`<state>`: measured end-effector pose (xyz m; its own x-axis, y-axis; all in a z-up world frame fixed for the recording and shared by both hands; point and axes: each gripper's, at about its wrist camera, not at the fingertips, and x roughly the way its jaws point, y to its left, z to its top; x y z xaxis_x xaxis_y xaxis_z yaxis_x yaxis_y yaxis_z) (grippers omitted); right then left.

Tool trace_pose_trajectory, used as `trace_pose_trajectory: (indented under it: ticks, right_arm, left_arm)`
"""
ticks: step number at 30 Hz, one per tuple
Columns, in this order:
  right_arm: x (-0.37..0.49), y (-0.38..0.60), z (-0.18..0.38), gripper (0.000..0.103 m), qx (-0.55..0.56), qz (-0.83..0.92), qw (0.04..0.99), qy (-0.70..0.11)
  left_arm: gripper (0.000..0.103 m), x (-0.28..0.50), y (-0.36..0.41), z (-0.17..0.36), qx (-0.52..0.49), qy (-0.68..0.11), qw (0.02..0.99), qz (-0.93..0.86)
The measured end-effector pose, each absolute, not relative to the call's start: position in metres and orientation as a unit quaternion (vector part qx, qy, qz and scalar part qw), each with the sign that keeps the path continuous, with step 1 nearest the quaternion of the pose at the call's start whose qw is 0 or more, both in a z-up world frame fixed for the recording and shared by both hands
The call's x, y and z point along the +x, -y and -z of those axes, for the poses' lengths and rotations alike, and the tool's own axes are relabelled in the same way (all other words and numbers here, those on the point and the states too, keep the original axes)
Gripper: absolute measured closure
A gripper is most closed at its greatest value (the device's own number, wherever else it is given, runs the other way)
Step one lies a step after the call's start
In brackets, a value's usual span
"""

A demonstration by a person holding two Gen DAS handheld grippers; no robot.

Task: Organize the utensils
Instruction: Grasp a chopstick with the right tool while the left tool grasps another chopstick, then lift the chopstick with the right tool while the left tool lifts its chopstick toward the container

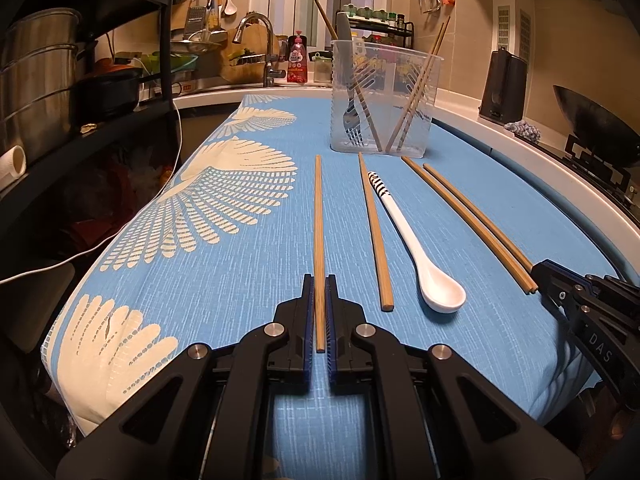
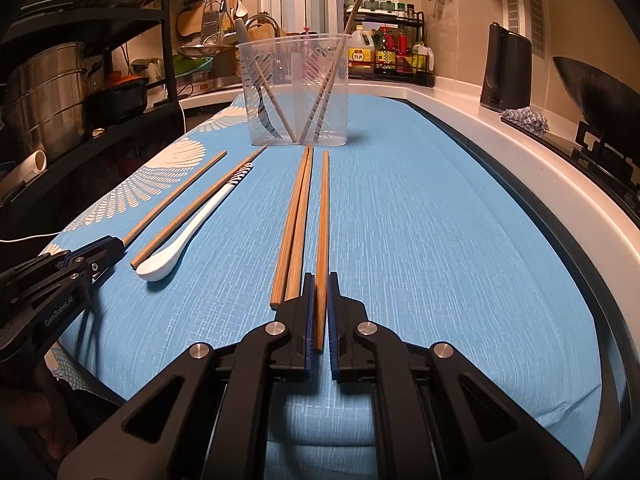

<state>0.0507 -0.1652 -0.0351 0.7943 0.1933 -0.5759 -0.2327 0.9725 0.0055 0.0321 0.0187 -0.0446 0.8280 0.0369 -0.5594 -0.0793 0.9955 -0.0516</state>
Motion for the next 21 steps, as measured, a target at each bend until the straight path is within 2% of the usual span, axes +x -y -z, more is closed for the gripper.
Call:
trace_pose_trajectory:
  ticks: [8, 21]
  right_arm:
    - [0.047, 0.17, 0.018, 0.097, -0.021, -0.112, 0.948, -0.296]
    - [0.029, 0.181, -0.047, 0.097, -0.016, -0.119, 0.964, -0.239]
  left_arm:
    - [0.098, 0.031, -0.02, 0.04, -0.037, -0.292, 0.956, -0.025]
    - [0.098, 0.004, -0.021, -0.023, -0.022, -0.211, 0.977, -0.008]
